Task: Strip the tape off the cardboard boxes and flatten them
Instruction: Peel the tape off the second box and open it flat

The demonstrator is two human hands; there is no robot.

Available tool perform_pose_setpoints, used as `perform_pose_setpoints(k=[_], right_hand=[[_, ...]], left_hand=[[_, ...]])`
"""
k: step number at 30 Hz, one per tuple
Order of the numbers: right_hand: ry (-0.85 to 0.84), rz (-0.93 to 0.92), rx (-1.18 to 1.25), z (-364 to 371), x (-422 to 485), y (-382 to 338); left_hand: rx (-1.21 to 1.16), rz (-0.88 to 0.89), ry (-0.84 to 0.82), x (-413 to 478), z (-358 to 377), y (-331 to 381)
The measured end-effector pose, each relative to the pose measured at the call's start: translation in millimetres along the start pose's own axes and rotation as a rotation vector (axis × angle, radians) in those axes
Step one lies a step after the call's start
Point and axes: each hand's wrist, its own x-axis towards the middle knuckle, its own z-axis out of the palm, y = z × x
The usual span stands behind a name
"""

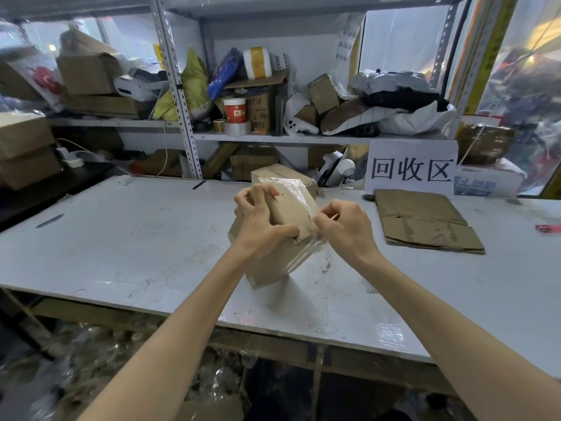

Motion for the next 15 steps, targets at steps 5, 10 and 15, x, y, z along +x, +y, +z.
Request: perform_pose_setpoints(k=[5, 10, 15], right_hand=[[-0.146, 0.144, 0.294, -9.1, 1.8, -1.7], [-0.182, 0.229, 0.169, 2.4, 7.5, -8.3], [-0.064, 0.175, 0.177, 9.5, 4.7, -7.1]], left_hand=[[0.009, -0.022, 0.003, -3.6, -6.7, -3.9], [0.013, 0.022, -0.008, -12.8, -7.8, -4.0], [0.007, 0.007, -0.007, -16.0, -11.6, -3.2]])
